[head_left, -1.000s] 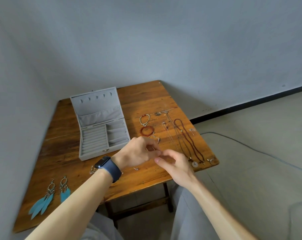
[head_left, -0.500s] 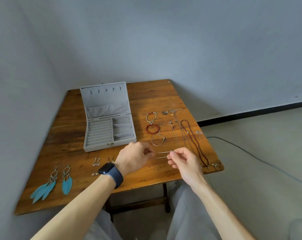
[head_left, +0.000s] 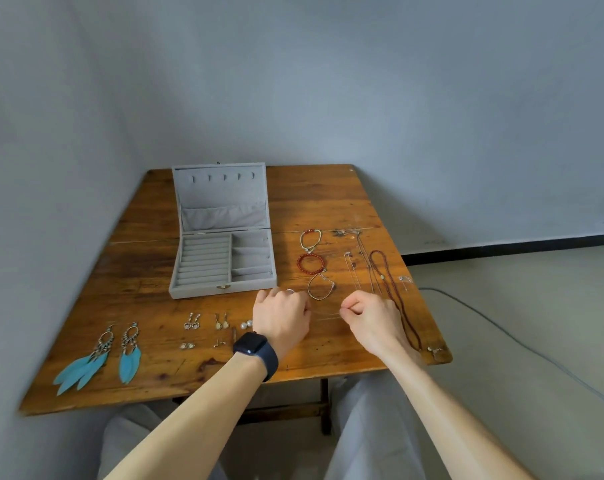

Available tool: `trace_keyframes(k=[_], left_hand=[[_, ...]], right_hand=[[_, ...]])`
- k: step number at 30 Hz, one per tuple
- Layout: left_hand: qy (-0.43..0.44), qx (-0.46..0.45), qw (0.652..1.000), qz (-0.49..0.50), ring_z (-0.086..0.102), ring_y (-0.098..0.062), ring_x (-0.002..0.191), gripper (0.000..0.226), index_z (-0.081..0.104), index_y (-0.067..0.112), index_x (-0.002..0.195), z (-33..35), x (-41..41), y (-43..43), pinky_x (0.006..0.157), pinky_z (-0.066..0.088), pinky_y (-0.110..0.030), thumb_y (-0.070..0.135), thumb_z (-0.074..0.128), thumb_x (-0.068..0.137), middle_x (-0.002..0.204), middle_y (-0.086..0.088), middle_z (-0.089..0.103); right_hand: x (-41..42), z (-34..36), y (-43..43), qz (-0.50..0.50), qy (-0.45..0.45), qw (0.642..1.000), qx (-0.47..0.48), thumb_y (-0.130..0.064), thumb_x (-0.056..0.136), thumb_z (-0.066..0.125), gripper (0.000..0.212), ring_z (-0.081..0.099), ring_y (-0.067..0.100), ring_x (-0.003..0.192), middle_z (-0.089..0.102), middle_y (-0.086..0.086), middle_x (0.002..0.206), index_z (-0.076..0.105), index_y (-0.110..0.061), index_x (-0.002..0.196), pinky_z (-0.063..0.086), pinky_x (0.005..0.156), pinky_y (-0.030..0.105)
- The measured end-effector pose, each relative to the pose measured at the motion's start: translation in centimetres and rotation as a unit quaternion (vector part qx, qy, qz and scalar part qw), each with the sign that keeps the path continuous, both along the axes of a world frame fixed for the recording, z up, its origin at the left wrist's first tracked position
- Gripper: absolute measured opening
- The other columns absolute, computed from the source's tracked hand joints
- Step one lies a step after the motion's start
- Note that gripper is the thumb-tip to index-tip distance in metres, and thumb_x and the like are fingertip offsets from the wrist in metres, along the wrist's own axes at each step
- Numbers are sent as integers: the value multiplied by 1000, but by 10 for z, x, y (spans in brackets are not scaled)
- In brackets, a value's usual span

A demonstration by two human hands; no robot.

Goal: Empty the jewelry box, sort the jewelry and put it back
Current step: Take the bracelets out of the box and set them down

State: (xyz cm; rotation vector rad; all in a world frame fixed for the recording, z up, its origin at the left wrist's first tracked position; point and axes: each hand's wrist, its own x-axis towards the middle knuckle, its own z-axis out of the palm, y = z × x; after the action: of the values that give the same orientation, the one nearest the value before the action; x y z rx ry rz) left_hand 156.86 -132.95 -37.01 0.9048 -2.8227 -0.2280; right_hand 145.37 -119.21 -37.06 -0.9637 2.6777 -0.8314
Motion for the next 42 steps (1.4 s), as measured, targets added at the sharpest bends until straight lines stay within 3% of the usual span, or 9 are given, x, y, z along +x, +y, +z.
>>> trace_keyframes(k=[4,9,14,23,31,37,42], left_hand=[[-51,-27,998,-8,56,-22,99,21,68,25,98,1,-3,-3,92,39,-36,28,48,97,97,3,70],[-77,-41,996,-20,54,-24,105,23,68,20,105,5,-7,-3,95,39,-37,24,47,98,104,-1,69],[-104,-47,993,-24,52,-25,110,24,66,20,113,6,-9,-3,96,38,-39,28,49,98,111,-2,68],[-122,-75,989,-31,52,-26,108,20,67,19,107,8,-11,-1,98,35,-43,26,52,95,109,-3,67],[-124,-75,989,-40,53,-26,109,21,67,18,108,10,-10,-1,101,34,-43,27,52,96,112,-4,67],[-71,-62,994,-64,56,-26,110,28,60,22,118,16,-4,2,102,35,-42,33,42,99,112,-2,69],[28,-15,994,-101,50,-23,126,43,45,29,141,10,2,23,110,33,-39,40,41,99,137,1,57]], right_hand=[[2,-7,-7,36,83,995,43,-29,94,66,9,67,10,82,74,-10,94,71,-27,101,41,66,14],[6,-11,-8,28,124,991,46,-24,93,64,12,67,15,88,71,-4,101,70,-24,103,43,69,18],[10,-13,-6,22,127,990,49,-25,95,61,17,66,14,93,66,-4,107,69,-23,110,47,75,19],[11,-13,-1,35,108,992,49,-22,96,59,28,63,17,108,65,-3,119,67,-23,122,51,92,26],[12,-11,2,47,108,993,34,-25,97,58,29,63,15,108,66,-3,120,66,-23,125,51,91,24],[17,-1,20,54,65,996,-33,-30,98,58,28,62,10,108,65,-8,118,65,-25,124,47,90,19],[26,7,60,-19,75,987,-142,-19,91,68,22,63,1,95,68,-15,104,70,-26,112,43,81,8]])
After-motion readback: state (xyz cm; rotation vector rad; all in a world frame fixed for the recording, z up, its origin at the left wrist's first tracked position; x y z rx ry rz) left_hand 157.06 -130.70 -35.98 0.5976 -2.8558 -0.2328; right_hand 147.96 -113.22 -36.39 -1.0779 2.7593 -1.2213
